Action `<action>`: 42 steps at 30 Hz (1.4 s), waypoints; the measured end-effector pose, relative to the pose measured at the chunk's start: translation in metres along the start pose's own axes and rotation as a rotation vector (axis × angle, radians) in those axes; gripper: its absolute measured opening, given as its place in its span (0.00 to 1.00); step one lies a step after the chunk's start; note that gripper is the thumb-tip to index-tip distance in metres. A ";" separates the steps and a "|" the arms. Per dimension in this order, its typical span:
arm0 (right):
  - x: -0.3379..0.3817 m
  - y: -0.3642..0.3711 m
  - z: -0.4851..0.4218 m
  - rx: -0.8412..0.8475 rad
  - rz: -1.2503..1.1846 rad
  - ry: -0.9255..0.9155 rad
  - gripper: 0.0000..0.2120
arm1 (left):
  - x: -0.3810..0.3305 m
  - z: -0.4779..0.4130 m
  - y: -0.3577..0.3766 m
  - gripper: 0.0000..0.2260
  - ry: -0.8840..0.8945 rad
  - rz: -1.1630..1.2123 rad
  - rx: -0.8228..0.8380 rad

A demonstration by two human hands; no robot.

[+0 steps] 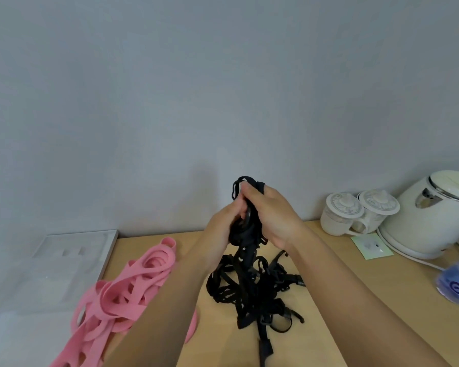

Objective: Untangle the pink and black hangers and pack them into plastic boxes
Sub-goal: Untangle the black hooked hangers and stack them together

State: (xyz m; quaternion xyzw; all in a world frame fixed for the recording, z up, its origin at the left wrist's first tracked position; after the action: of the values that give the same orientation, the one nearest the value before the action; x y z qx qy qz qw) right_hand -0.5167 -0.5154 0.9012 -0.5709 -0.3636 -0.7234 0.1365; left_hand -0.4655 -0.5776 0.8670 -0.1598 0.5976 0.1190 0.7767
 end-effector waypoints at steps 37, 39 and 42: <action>-0.013 -0.025 0.005 -0.245 -0.136 0.177 0.12 | -0.009 0.005 -0.033 0.07 0.048 0.531 -0.048; -0.016 -0.028 0.011 -0.274 0.042 0.287 0.20 | -0.011 0.004 -0.039 0.07 0.059 0.497 -0.075; -0.011 -0.034 0.017 -0.312 0.375 0.314 0.27 | -0.018 0.004 -0.045 0.07 0.100 0.406 -0.098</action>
State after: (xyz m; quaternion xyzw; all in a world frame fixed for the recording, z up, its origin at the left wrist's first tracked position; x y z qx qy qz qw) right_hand -0.5217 -0.4829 0.8797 -0.5232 -0.1102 -0.8123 0.2331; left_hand -0.4497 -0.6177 0.8900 -0.0795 0.6487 0.2938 0.6975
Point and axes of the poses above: each hand's wrist, its own z-axis away from the middle knuckle, its own y-axis out of the palm, x = y × z, the point moved 8 cm from there along -z, towards the middle knuckle, and after that the axes turned 14 degrees about -z, right-handed, at the moved point
